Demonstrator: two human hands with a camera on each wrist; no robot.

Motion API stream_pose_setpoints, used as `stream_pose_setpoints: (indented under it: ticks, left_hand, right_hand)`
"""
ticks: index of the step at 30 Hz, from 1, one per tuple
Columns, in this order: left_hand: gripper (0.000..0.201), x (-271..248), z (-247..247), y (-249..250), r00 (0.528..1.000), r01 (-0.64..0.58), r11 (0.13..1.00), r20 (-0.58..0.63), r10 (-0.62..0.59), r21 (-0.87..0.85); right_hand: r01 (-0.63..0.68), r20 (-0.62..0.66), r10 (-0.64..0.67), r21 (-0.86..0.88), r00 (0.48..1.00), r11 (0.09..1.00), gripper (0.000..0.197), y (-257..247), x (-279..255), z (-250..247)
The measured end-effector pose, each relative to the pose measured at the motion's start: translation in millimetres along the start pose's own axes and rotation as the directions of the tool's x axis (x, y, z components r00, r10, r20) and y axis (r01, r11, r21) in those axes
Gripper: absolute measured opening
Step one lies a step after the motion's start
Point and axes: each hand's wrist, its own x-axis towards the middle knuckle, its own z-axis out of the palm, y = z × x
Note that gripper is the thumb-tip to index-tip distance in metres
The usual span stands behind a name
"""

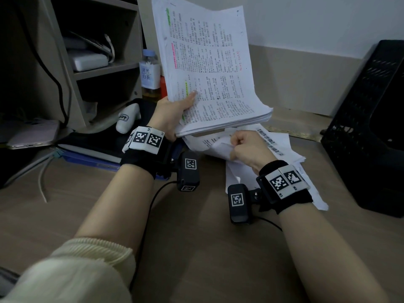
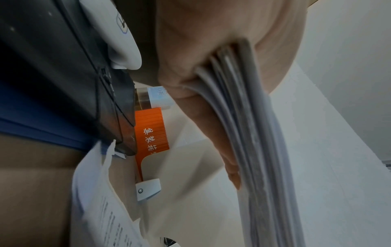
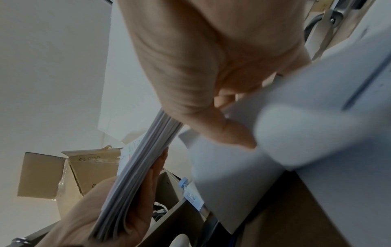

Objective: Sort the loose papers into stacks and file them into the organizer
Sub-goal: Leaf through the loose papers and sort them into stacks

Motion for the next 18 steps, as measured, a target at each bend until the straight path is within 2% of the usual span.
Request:
stream_pose_setpoints:
  ticks: [2, 4, 6, 9, 13, 18]
  left_hand:
    - [0.014, -0.2, 0.1, 0.3, 1.000, -0.001, 1.000, -0.003, 0.001, 0.003]
    - [0.015, 0.0, 0.0, 0.5, 1.000, 0.006, 1.000, 0.000, -0.006, 0.002]
    - [0.013, 0.2, 0.1, 0.6, 1.000, 0.013, 1.000, 0.003, -0.013, 0.008]
    - [0.012, -0.4, 0.8, 0.4, 1.000, 0.012, 1.000, -0.003, -0.012, 0.013]
    - [0.016, 0.0, 1.2, -1.7, 1.000, 0.007, 1.000, -0.012, -0.007, 0.016]
    - [0.024, 2.3, -2.7, -4.4, 1.000, -0.010, 0.999, -0.014, 0.010, 0.048]
  right_hand:
    - [-0.020, -0.098, 0.022, 0.021, 0.995, 1.000, 0.033, 2.5, 2.6, -2.4]
    - [-0.048, -0.161, 0.061, 0.087, 0.985, 0.995, 0.046, 4.6, 3.6, -5.2]
    - [-0.080, -0.168, 0.098, 0.113, 0.981, 0.990, 0.054, 6.3, 2.9, -7.0]
    - [-0.141, -0.142, 0.149, 0.064, 0.979, 0.988, 0.051, 8.0, 2.7, -6.0]
    - [-0.250, -0.166, 0.250, 0.023, 0.954, 0.968, 0.068, 10.7, 4.4, -7.1]
    - [-0.229, -0.165, 0.218, -0.055, 0.962, 0.972, 0.060, 8.8, 5.3, -10.9]
